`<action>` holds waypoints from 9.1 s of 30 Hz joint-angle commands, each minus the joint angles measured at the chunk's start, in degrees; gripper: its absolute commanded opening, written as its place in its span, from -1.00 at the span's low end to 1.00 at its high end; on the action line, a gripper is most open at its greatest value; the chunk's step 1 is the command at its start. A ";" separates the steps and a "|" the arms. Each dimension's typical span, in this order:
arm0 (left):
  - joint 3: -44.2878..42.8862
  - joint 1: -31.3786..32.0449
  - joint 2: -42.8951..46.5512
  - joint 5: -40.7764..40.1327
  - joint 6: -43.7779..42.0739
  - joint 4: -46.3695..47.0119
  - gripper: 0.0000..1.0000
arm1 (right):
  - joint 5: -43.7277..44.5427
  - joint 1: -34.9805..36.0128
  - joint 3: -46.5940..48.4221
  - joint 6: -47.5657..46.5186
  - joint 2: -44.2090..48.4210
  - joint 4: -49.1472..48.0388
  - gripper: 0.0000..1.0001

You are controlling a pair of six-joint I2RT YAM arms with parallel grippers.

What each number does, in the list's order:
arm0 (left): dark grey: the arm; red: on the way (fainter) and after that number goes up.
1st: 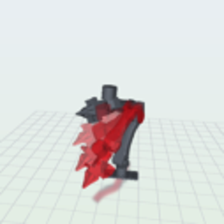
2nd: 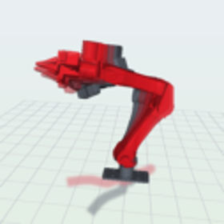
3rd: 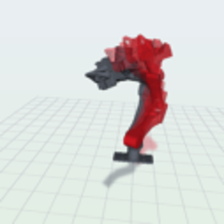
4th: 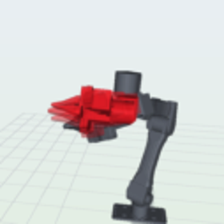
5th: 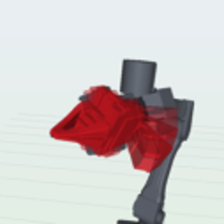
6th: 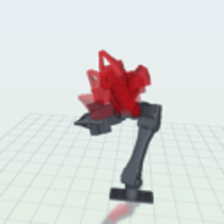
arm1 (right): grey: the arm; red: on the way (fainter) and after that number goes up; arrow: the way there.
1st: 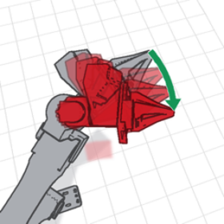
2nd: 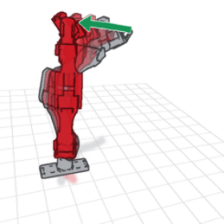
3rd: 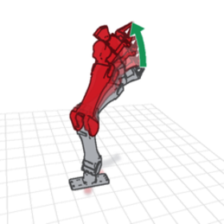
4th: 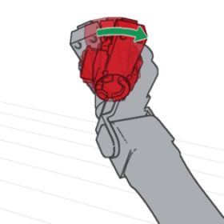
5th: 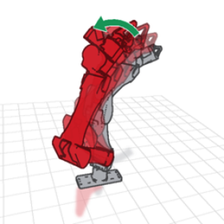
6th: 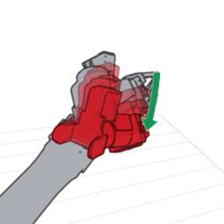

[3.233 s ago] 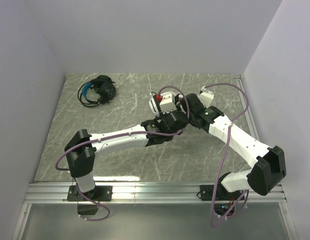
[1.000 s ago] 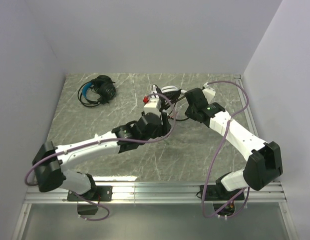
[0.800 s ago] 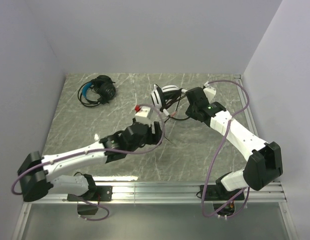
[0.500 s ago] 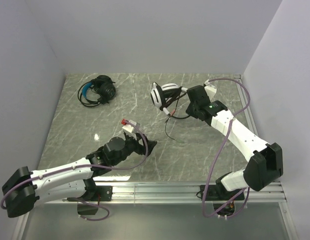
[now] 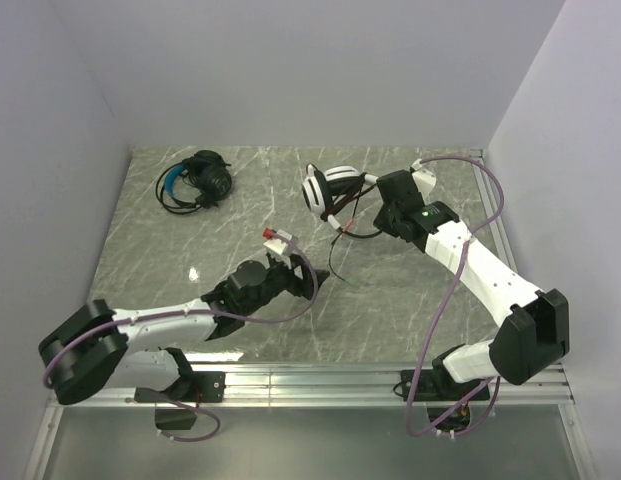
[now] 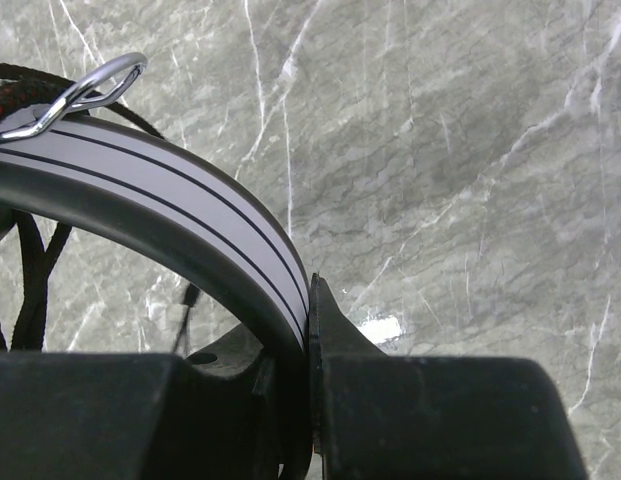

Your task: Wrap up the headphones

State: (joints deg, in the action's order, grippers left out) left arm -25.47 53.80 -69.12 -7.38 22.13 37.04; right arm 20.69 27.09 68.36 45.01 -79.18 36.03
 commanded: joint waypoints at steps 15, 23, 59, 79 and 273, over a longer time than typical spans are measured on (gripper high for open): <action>-10.38 -1.59 -17.53 1.50 3.79 9.55 0.30 | -0.91 -0.73 4.33 1.22 4.64 -3.69 -1.00; -11.44 -1.51 -21.67 -1.85 5.03 9.37 0.09 | -0.91 -0.81 4.06 0.95 5.08 -3.69 -1.00; -19.17 -1.94 -9.81 6.58 7.40 -14.61 -0.99 | -0.47 -1.34 2.31 1.83 4.21 -5.27 -1.00; -20.14 -1.86 4.78 20.91 9.51 -25.43 -0.99 | 4.27 -1.60 -0.15 2.80 1.75 -7.99 -1.00; -45.19 9.22 -28.96 -38.41 120.87 -80.63 -0.99 | -36.24 3.58 -24.68 -29.90 6.58 -37.88 0.04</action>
State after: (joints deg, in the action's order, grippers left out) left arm -68.93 62.72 -98.89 -46.33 113.47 -43.86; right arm -13.39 30.96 41.10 17.78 -71.61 -0.08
